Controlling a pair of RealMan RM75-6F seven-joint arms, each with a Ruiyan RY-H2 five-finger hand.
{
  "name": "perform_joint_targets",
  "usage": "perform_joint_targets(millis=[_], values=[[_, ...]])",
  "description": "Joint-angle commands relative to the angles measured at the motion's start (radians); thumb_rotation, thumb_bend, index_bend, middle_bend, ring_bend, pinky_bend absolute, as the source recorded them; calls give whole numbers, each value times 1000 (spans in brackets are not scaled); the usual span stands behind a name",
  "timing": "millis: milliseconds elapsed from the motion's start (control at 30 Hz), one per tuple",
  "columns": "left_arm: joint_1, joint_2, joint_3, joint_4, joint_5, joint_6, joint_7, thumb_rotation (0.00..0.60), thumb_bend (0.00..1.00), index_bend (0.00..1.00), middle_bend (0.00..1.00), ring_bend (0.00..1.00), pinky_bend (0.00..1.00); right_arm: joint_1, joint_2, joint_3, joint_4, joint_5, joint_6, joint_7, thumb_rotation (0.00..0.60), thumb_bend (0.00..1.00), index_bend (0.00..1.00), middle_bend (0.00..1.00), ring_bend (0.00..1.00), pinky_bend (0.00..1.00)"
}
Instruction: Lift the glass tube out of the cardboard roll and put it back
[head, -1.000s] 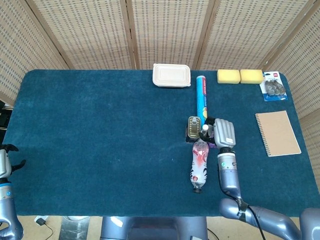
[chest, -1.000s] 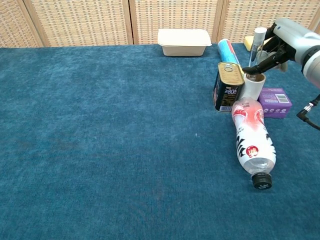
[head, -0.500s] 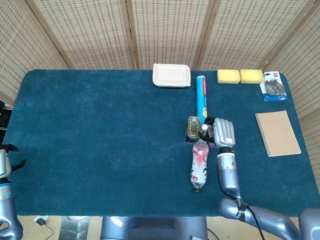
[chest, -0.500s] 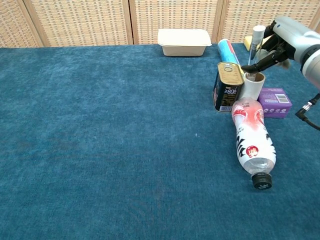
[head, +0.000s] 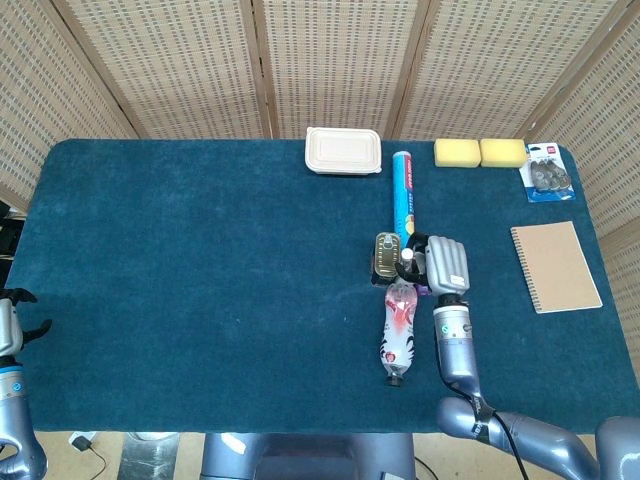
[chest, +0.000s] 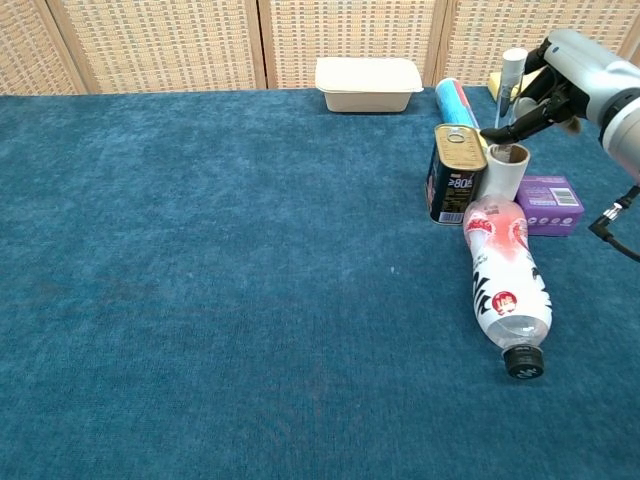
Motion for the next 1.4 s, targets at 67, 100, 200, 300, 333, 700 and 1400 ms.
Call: perform_joint_targets(millis=[67, 100, 200, 300, 333, 700, 1400], values=[[0, 0, 0, 0, 0, 0, 0, 600, 154, 475, 433, 244, 331, -1, 0, 0, 1, -3, -1, 5, 600, 346, 743, 907, 932, 851], [0, 0, 0, 0, 0, 0, 0, 600, 154, 475, 433, 244, 330, -1, -1, 1, 2, -5, -1, 8, 600, 347, 745, 908, 934, 853], [0, 0, 0, -1, 0, 0, 0, 600, 153, 475, 433, 244, 331, 0, -4, 4, 6, -10, 0, 16, 600, 348, 753, 911, 938, 858], [0, 0, 0, 0, 0, 0, 0, 600, 153, 475, 432, 244, 331, 6, -7, 9, 13, -13, -8, 24, 600, 350, 760, 915, 941, 863], [0, 0, 0, 0, 0, 0, 0, 600, 154, 475, 432, 244, 331, 8, -8, 10, 15, -15, -9, 25, 600, 350, 760, 916, 942, 864], [0, 0, 0, 0, 0, 1, 1, 600, 154, 475, 433, 244, 331, 21, -15, 26, 45, -17, -21, 43, 600, 354, 768, 922, 952, 871], [0, 1, 0, -2, 0, 0, 2, 600, 153, 475, 434, 244, 331, 22, 8, 44, 36, -19, -18, 58, 600, 358, 774, 931, 961, 881]])
